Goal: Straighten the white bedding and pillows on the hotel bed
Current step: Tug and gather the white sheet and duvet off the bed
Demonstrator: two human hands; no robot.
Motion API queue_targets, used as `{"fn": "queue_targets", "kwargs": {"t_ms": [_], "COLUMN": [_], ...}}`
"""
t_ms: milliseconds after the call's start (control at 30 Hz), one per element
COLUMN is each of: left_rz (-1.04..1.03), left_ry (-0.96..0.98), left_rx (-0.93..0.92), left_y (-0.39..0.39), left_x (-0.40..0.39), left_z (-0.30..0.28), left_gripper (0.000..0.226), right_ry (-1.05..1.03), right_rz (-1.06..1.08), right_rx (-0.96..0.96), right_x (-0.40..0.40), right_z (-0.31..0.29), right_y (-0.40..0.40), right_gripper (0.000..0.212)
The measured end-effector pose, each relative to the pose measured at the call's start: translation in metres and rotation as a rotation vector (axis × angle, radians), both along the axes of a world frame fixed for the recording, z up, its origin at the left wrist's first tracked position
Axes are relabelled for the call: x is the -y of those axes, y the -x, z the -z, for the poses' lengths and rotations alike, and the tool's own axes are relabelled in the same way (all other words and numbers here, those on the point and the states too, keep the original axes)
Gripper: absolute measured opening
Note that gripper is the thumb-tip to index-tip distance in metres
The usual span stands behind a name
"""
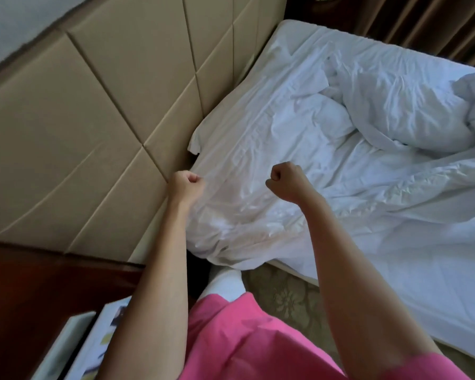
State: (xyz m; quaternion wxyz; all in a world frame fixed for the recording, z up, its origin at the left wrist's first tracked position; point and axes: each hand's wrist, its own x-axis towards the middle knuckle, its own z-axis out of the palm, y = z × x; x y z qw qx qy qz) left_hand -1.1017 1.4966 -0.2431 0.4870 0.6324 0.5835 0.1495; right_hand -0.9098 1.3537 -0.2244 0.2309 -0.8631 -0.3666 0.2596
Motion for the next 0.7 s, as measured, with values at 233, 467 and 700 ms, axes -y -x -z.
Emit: {"fn": "queue_targets", "kwargs": {"t_ms": [233,467,700], "left_rz": [0.150,0.493,0.672], "left_ry": [0.089,-0.015,-0.061], "left_rx": [-0.051,-0.233,-0.424], "left_y": [-0.101,-0.200,-0.291], "left_x": [-0.106,-0.182,-0.224], "left_z": [0.036,0.041,0.065], "left_gripper": [0.022,0.024,0.100], "right_ry": [0.099,0.120,-0.003], "right_rz": [0.139,0.279,0.445], "right_rx": [0.029,-0.051,-0.348], "right_x": [-0.097,-0.156,-0.209], "right_z": [0.006,0.026,0.057], "right_y": [-0.093,-0.158,-0.208], "right_gripper": [0.025,0.025,0.045]}}
